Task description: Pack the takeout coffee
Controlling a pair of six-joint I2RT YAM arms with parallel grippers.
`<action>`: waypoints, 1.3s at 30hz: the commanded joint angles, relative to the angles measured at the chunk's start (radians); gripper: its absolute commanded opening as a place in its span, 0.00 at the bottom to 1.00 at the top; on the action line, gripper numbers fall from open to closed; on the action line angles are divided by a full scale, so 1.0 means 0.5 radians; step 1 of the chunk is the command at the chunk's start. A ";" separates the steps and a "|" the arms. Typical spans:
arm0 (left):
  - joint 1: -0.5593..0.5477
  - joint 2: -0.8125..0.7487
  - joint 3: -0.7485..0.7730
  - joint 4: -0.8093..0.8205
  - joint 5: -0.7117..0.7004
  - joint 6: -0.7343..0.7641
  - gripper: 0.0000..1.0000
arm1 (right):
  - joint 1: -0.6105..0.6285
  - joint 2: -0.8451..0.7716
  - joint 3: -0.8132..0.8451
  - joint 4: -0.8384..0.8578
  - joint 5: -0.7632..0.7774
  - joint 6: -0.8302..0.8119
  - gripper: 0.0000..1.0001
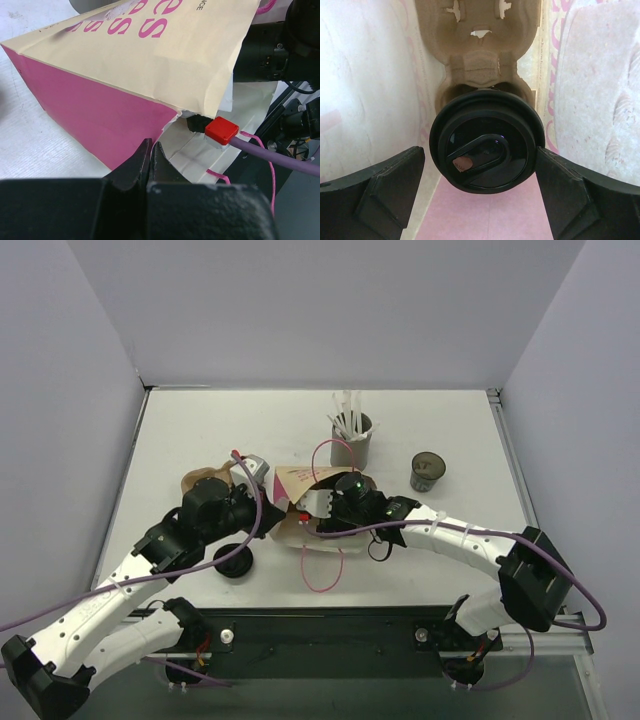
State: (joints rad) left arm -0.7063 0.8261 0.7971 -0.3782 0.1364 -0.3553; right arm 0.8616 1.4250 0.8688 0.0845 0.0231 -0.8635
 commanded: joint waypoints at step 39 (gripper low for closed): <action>-0.008 0.373 0.664 -0.624 -0.064 -0.084 0.00 | 0.056 -0.261 0.309 -0.660 0.055 0.365 0.88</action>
State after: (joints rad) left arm -0.7082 1.0035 1.0744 -0.6430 0.1127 -0.4042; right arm 0.8867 1.3422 0.9848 -0.2169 0.0101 -0.7143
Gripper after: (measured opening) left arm 0.022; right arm 0.863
